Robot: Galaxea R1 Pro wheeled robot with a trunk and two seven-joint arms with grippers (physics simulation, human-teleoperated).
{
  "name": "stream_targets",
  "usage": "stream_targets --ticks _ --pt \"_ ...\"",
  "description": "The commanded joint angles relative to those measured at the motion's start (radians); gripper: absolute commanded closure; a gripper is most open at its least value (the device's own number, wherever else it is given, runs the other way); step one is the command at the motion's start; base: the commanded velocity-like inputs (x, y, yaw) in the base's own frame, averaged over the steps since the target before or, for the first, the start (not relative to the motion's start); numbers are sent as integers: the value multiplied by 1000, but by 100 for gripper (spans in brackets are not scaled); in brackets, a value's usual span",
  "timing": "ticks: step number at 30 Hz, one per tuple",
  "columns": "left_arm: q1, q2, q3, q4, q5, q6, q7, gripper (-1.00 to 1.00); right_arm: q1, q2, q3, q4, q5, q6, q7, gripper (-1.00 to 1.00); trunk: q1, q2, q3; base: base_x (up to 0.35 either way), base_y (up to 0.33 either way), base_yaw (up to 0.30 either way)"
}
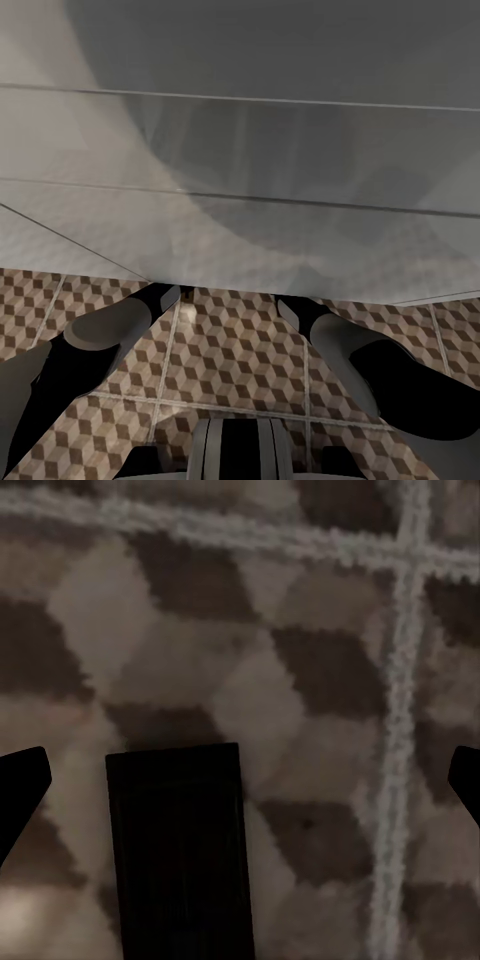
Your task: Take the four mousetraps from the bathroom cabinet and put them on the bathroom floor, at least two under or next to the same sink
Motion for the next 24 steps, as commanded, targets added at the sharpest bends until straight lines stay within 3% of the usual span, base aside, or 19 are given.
stream_targets --ticks 1,24 --pt "-55 -1 -2 2 12 4 2 -100 -63 0 17 -3 -1 7 -5 -100 0 0 0 0 0 0" --pt "-55 -2 -3 1 12 -9 -6 -100 -63 0 17 -3 -1 6 -5 -100 0 0 0 0 0 0"
